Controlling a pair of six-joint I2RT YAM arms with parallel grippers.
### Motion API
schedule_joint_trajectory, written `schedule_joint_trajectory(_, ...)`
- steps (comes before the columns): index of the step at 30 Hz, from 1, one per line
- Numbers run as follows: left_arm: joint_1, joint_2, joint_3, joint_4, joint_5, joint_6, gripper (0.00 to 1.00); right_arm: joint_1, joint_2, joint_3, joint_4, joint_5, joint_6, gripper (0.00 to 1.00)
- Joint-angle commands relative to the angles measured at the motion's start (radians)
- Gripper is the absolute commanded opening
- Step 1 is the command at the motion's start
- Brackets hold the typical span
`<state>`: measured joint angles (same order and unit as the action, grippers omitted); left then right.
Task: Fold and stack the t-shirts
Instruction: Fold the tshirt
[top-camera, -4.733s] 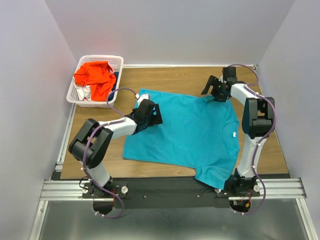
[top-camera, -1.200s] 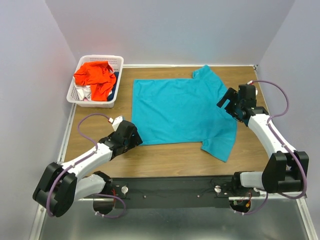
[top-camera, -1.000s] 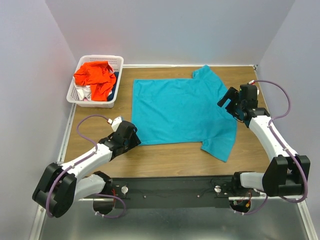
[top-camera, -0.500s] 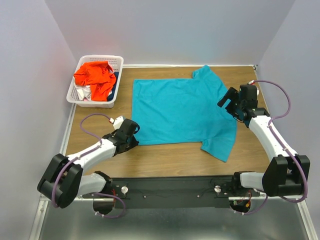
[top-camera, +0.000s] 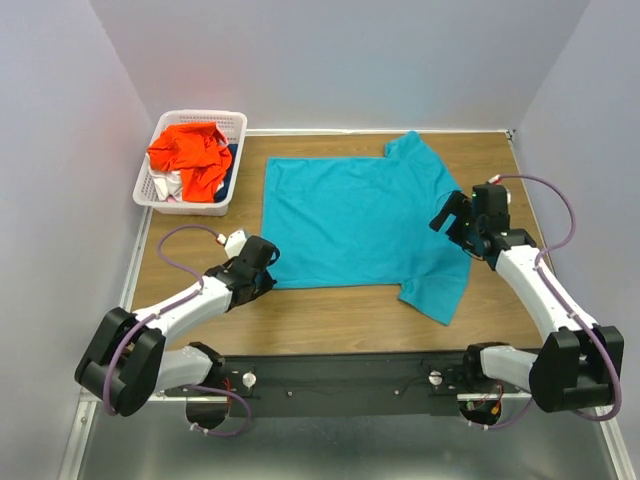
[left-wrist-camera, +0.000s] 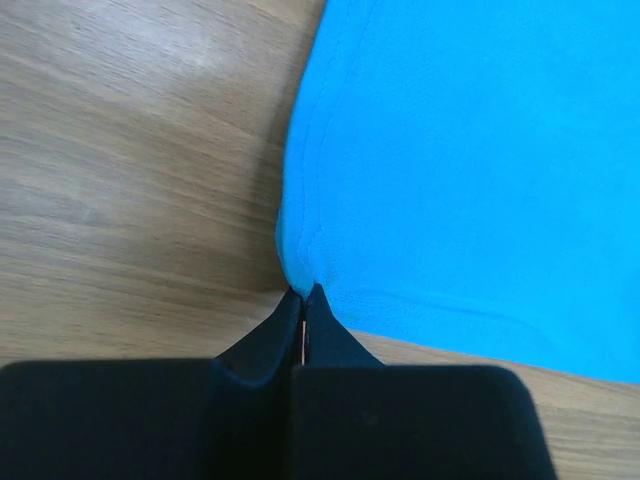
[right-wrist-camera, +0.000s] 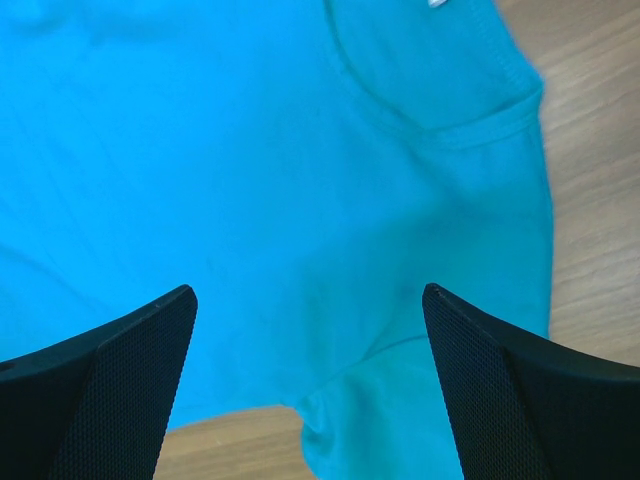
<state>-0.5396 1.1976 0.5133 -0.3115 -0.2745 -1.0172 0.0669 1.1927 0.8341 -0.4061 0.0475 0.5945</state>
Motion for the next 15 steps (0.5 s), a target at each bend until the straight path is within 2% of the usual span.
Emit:
schedule_joint_trajectory(1,0.021,-0.013,0.034,-0.04,-0.118,0.017,0.0,0.163,-0.018,0.0,-0.172,0.177,-0.015,1.0)
schedule_joint_trajectory(3,0.062,-0.006,0.033,-0.023,-0.111,0.051,0.0,0.261,-0.028,-0.027,-0.246,0.199,0.005,1.0)
schedule_joint_trajectory(6,0.102,-0.009,0.022,-0.009,-0.089,0.081,0.0,0.319,-0.073,-0.081,-0.278,0.174,0.073,0.98)
schedule_joint_trajectory(11,0.116,-0.026,-0.002,0.043,-0.051,0.1,0.0,0.474,-0.055,-0.159,-0.287,0.075,0.11,0.93)
schedule_joint_trajectory(15,0.122,-0.024,-0.005,0.037,-0.057,0.1,0.0,0.589,-0.019,-0.179,-0.356,0.081,0.152,0.91)
